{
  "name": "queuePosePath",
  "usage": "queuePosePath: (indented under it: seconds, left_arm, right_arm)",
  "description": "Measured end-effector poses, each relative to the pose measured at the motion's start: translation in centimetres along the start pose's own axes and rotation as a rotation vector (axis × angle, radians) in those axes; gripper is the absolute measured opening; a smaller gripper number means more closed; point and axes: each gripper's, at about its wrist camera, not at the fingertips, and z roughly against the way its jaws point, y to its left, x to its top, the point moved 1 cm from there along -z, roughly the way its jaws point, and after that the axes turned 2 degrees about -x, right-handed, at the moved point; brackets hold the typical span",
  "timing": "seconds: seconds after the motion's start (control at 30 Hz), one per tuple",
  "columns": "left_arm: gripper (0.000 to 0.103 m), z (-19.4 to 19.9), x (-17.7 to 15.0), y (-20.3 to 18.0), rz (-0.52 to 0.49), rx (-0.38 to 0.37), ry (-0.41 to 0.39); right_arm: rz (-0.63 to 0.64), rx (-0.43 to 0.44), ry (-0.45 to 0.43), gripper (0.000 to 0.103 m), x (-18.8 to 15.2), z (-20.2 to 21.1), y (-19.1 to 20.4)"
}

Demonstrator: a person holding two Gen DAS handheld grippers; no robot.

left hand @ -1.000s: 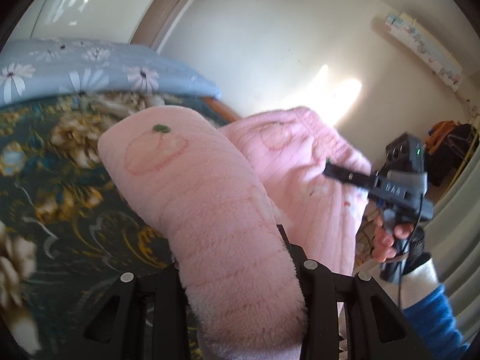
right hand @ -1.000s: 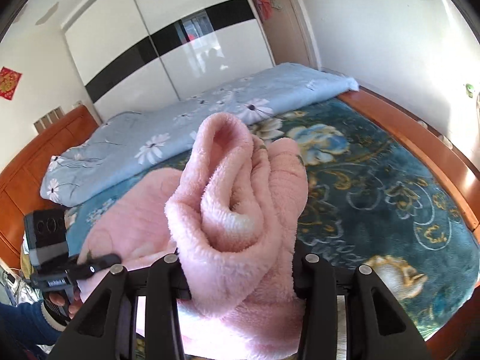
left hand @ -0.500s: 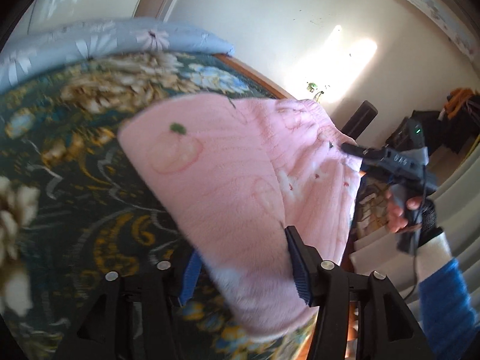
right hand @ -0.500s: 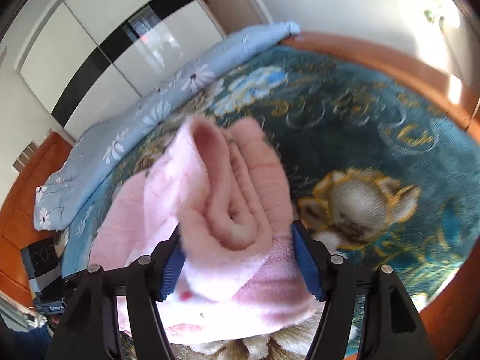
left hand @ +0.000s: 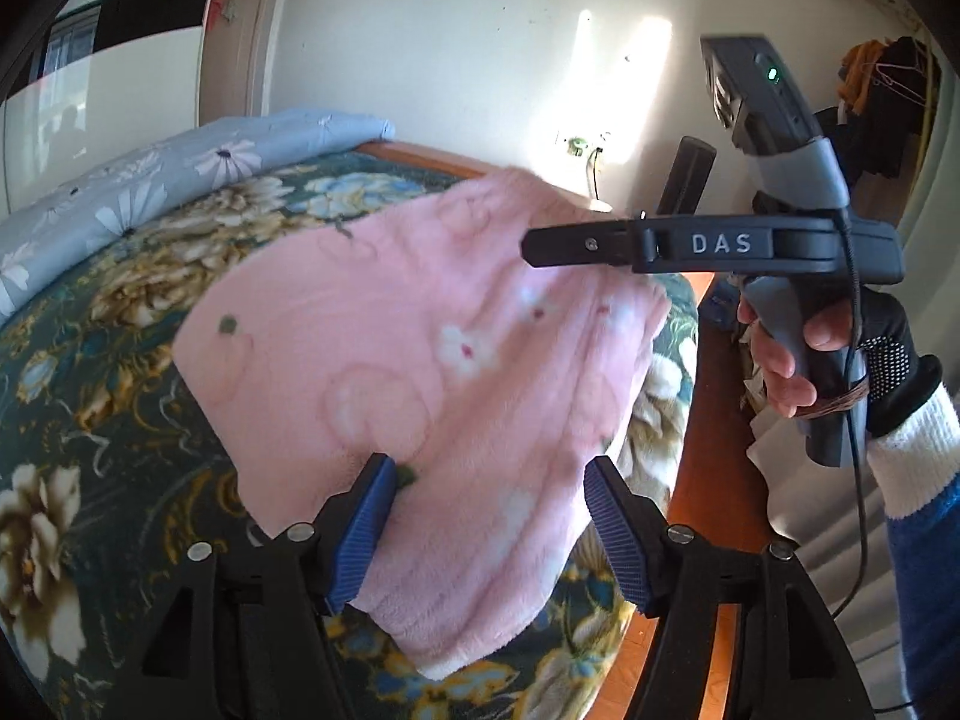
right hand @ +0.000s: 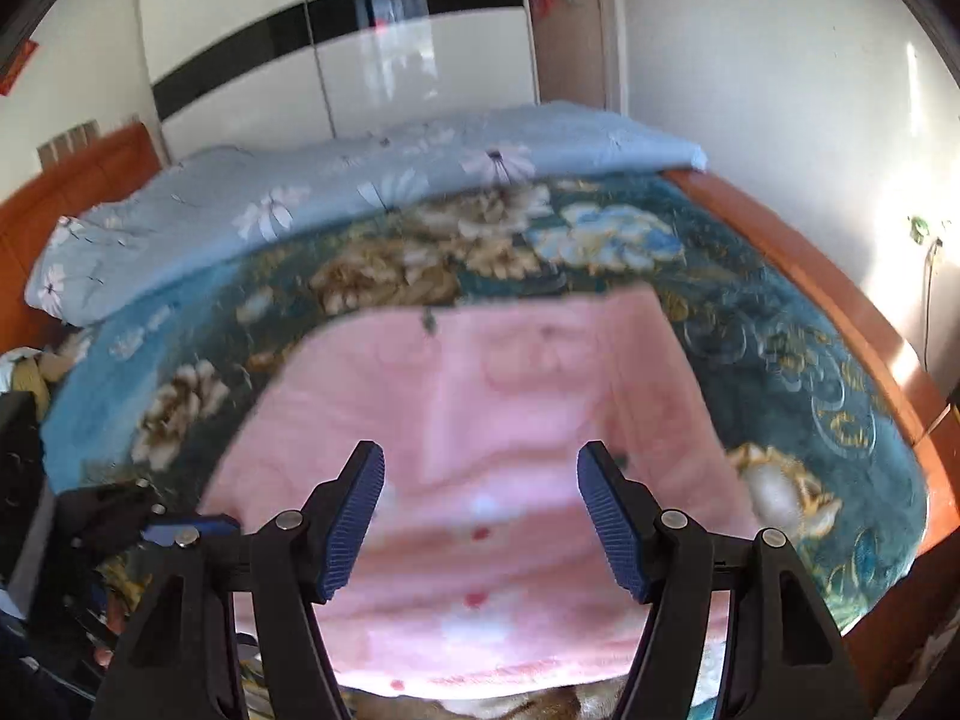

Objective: Fold clothes

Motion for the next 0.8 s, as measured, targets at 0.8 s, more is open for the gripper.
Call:
queuePosePath:
  seconds: [0.8]
  left_arm:
    - [0.102, 6.8, -2.4, 1.8, 0.033, 0.213, -0.041]
  right_arm:
    - [-0.294, 0.001, -0.106, 0.074, -10.5, 5.2, 5.4]
